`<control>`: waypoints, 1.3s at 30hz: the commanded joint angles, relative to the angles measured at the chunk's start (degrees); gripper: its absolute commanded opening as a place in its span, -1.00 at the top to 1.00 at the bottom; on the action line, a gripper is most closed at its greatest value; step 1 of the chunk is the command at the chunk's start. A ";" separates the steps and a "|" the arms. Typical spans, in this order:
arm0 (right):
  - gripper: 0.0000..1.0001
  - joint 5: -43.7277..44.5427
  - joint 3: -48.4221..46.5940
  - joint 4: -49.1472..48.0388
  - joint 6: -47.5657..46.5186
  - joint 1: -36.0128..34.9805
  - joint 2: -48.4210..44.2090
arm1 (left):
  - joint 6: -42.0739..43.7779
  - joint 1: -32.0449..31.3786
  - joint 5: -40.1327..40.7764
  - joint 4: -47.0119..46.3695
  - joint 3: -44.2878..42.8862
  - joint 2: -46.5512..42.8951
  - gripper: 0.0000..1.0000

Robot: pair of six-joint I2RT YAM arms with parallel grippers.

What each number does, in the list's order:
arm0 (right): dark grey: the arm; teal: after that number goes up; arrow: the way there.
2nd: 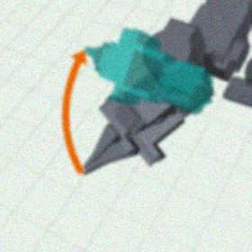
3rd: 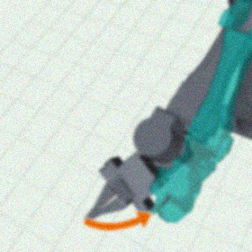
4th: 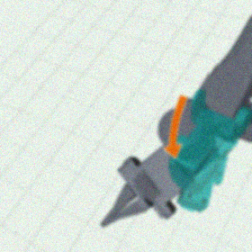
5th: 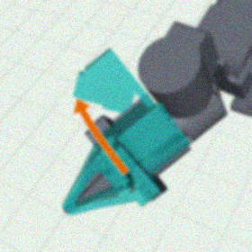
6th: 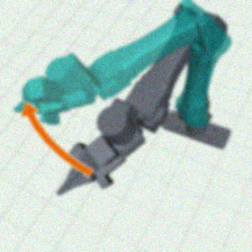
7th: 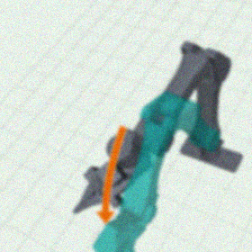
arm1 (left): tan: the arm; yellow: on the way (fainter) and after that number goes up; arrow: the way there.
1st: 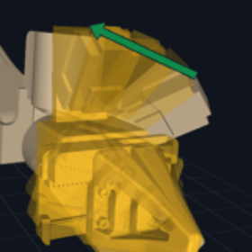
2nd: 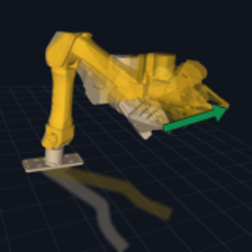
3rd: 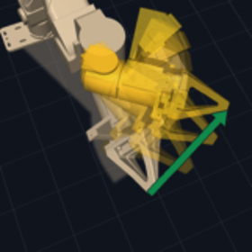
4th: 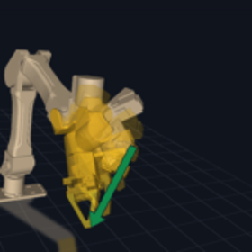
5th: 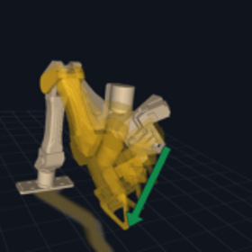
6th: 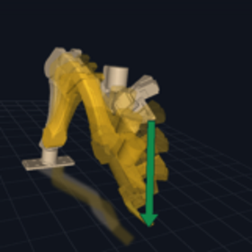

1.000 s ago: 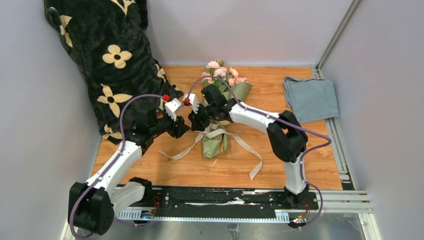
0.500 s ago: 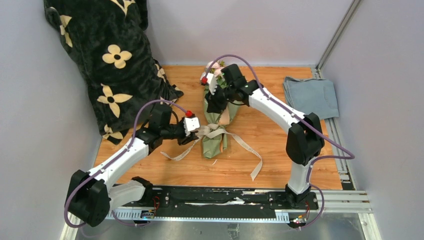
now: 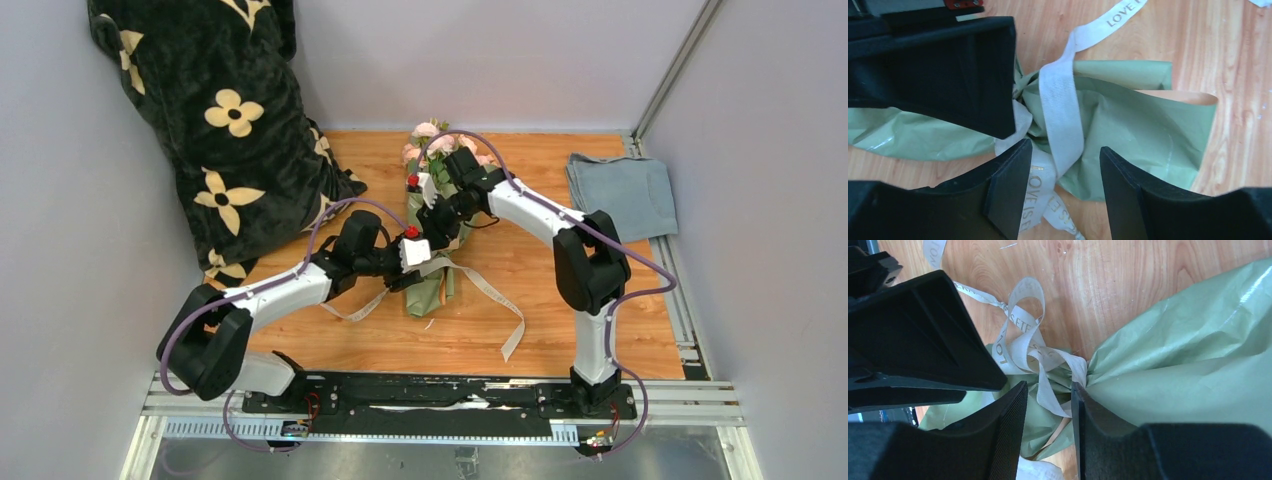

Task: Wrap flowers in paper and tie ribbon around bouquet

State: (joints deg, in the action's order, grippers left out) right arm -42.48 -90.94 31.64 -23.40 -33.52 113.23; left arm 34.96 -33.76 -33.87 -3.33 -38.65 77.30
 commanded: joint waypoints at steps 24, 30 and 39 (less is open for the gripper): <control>0.99 -4.91 1.77 4.48 1.24 2.84 -3.12 | -10.95 -3.73 14.52 -10.04 -1.52 6.59 1.00; 0.91 -7.80 2.04 4.31 2.15 2.90 -4.18 | -26.38 -2.46 13.89 -8.08 -4.28 6.85 1.00; 0.56 -11.66 3.90 4.62 2.58 4.60 -5.05 | -34.18 -0.86 18.32 -8.89 -5.14 11.57 1.00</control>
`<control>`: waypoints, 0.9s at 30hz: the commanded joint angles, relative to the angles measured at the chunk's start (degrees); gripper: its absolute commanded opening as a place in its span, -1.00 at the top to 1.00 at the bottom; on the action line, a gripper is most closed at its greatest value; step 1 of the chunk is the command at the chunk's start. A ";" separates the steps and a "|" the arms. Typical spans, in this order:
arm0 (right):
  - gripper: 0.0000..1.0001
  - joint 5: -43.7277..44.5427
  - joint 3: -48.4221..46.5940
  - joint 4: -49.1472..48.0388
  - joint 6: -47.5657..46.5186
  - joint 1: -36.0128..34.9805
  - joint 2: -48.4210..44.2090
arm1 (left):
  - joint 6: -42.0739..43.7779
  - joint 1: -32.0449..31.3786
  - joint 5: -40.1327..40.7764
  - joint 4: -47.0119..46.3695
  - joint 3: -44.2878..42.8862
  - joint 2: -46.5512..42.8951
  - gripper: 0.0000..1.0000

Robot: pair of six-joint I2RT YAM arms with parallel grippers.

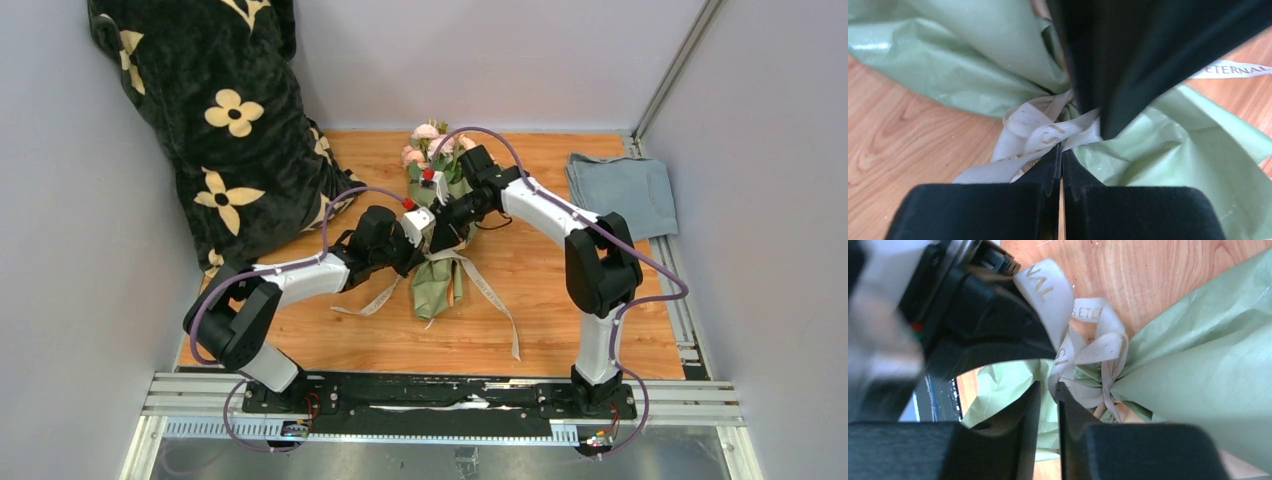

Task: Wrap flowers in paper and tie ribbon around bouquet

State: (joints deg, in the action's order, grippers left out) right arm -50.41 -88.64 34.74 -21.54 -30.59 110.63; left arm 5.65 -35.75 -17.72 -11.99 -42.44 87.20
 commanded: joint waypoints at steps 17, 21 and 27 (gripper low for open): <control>0.66 3.69 -6.45 -5.86 5.70 2.57 7.37 | -3.93 2.10 1.89 -4.43 -1.61 4.30 1.00; 0.70 5.41 -6.89 -6.10 4.66 1.83 8.12 | -3.69 2.55 1.86 -3.85 -1.14 4.23 1.00; 0.74 7.23 -7.84 -6.00 1.38 -0.24 11.81 | -4.21 2.66 2.19 -5.05 -0.24 4.36 1.00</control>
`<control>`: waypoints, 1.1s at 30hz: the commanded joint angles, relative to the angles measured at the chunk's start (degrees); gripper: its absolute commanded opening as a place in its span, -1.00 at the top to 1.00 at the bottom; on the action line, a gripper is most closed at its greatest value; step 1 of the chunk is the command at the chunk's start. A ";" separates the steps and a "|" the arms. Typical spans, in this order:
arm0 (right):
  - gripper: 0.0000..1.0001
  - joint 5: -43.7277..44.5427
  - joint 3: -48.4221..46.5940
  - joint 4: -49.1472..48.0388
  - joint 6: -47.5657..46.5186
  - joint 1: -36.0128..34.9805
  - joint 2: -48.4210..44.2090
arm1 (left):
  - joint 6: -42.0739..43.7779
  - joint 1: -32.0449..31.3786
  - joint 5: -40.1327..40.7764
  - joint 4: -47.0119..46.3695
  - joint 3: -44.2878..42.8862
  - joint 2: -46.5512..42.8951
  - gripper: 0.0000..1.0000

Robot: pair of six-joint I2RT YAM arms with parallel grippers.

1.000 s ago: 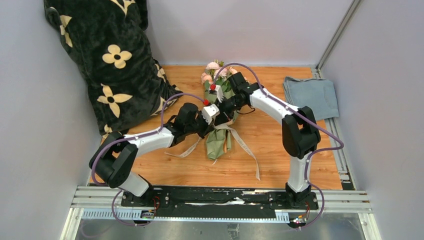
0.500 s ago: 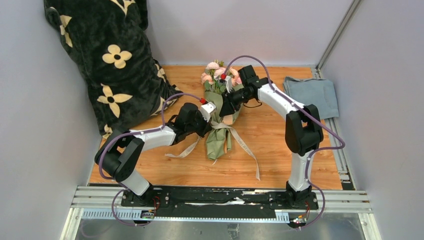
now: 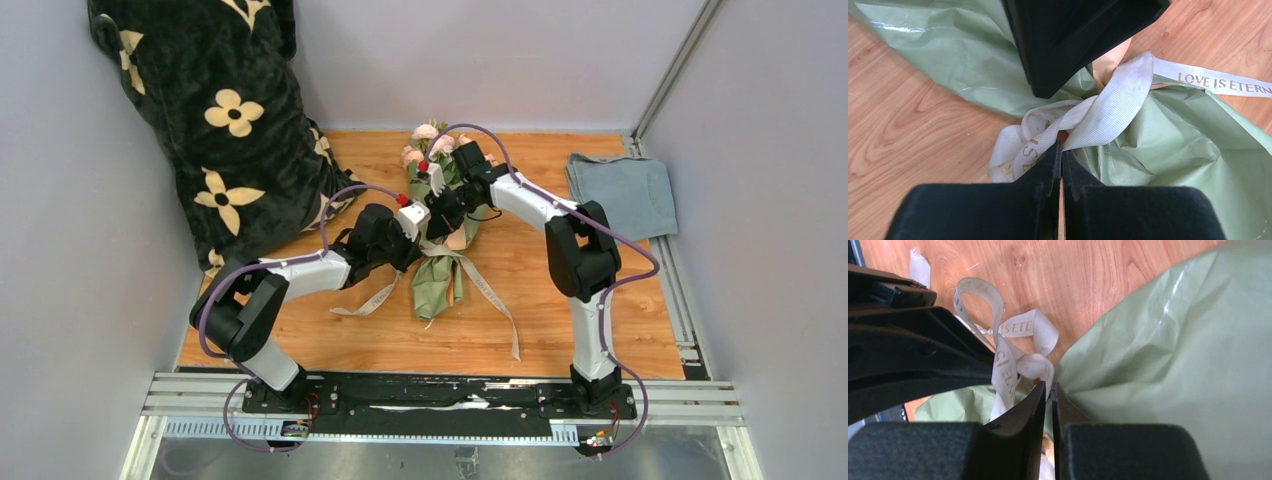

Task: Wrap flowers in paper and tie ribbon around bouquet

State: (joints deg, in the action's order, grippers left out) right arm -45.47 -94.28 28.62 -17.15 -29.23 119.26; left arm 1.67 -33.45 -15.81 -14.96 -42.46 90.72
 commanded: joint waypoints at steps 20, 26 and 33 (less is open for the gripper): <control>0.56 -18.04 -4.55 14.62 -14.17 -0.73 7.21 | 2.99 0.44 -0.81 -5.37 0.43 3.66 1.00; 0.40 -18.39 -4.45 14.01 -12.29 -1.11 7.87 | 3.50 0.47 -0.63 -6.40 -0.16 4.22 1.00; 0.30 -8.15 -0.84 8.91 -6.18 -1.07 6.08 | -0.75 1.39 -3.01 -6.79 -0.59 3.31 1.00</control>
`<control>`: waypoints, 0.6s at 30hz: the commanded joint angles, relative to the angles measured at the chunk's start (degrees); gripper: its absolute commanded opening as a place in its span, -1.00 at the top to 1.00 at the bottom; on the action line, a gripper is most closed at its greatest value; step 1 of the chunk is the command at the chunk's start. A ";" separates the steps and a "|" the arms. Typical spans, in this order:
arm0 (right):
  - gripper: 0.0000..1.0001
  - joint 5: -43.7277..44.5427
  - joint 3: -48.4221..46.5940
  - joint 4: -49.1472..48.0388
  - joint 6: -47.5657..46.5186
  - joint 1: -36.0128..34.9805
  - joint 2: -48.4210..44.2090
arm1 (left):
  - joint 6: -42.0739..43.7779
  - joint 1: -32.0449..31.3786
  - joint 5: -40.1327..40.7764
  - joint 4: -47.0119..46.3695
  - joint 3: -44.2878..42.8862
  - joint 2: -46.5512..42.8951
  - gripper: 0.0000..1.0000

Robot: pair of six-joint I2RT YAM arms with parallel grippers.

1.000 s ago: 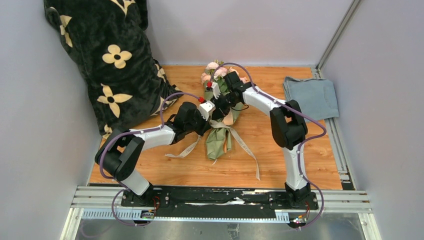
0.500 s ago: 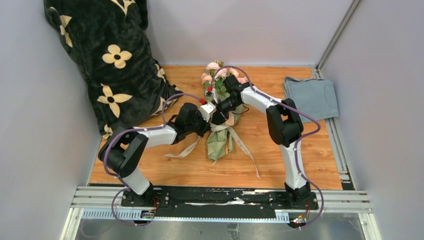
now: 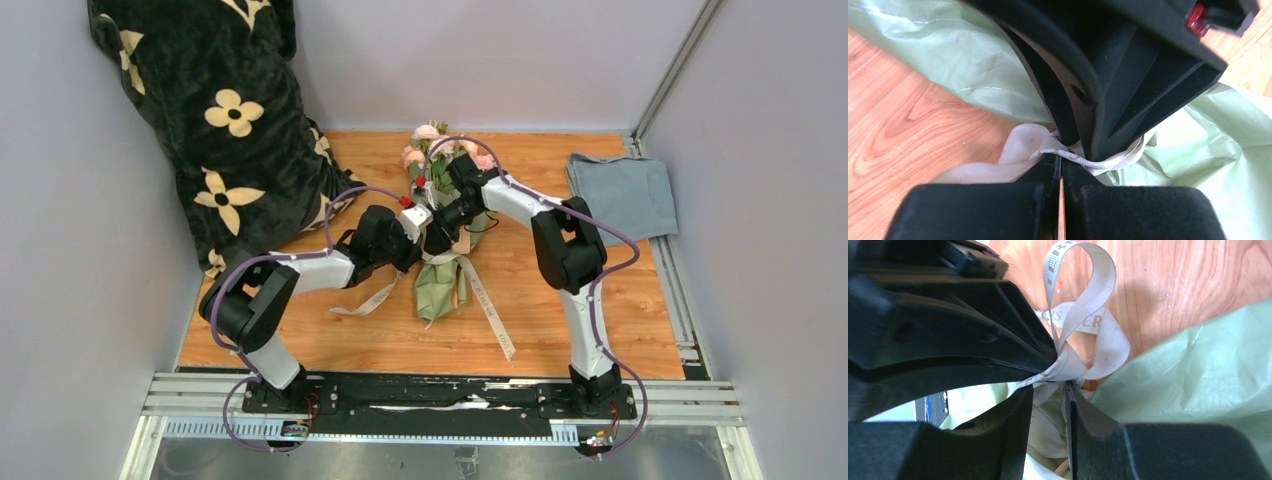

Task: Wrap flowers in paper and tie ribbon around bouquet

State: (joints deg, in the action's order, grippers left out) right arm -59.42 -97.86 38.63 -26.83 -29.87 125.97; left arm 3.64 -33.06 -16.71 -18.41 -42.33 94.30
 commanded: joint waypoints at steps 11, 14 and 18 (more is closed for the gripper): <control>0.32 2.10 4.59 -6.02 8.57 -0.52 -2.29 | -5.31 1.97 -6.93 -3.65 -0.35 -0.39 1.00; 0.43 1.09 5.31 -7.17 9.22 -0.63 -2.69 | -5.79 1.95 -6.53 -3.92 -0.08 -0.43 1.00; 0.82 2.81 5.68 -5.28 7.69 -0.48 -2.88 | -5.57 1.99 -5.62 -4.89 -0.29 -0.85 1.00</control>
State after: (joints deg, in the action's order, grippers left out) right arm -56.36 -93.19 32.14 -19.16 -29.87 124.70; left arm -1.54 -31.14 -21.87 -20.47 -42.33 94.26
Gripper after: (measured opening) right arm 0.173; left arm 0.006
